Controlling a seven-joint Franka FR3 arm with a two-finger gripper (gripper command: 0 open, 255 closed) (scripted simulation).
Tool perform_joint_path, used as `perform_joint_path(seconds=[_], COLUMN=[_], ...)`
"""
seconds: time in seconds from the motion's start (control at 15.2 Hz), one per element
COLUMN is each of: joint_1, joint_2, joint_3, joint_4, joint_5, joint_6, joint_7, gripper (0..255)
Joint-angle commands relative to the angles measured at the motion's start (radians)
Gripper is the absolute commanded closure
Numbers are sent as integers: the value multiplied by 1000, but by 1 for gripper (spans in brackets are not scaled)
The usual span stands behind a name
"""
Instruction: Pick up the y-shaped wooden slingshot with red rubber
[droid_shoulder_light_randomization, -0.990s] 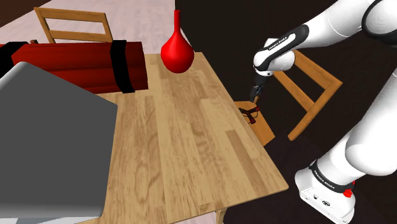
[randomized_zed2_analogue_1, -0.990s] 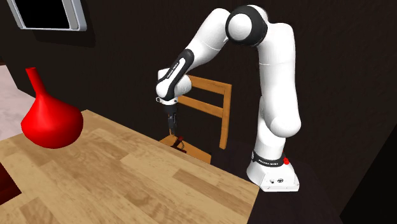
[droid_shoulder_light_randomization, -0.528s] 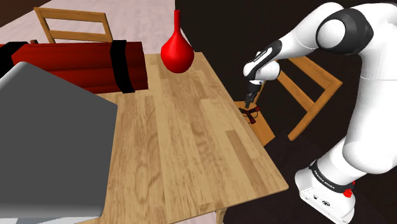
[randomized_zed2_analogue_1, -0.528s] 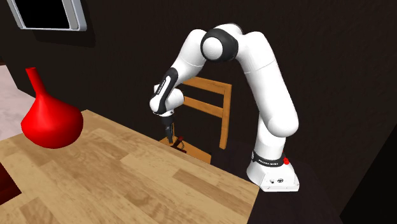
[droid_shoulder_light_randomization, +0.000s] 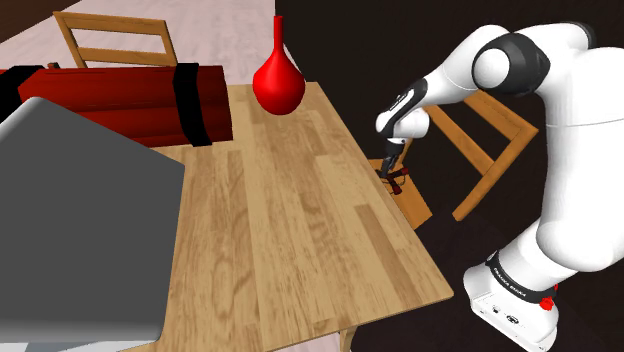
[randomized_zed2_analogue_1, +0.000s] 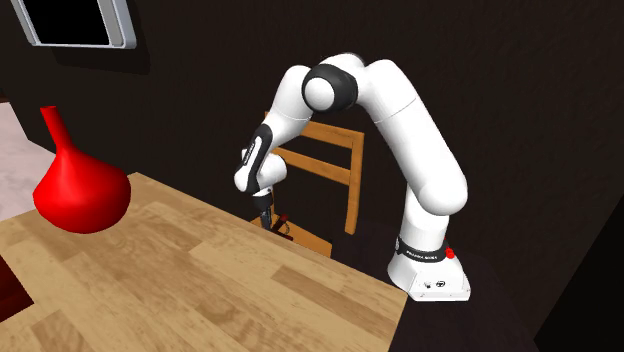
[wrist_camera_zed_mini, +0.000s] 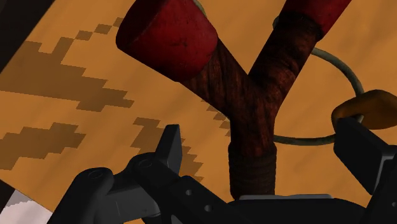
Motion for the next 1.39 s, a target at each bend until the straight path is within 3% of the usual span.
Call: perform_joint_path(seconds=[0.0,0.07,0.13,0.73,1.32], joint_1=[-5,-5,-6,-5,22], joint_2=[21,21,23,21,-89], joint_3=[7,7,7,7,-30], joint_4=[10,10,12,10,-23], joint_5=[7,7,7,7,-34], joint_6=[12,12,11,12,-64], joint_7=[-4,-4,-5,-4,24], gripper=[0,0,255,255,255])
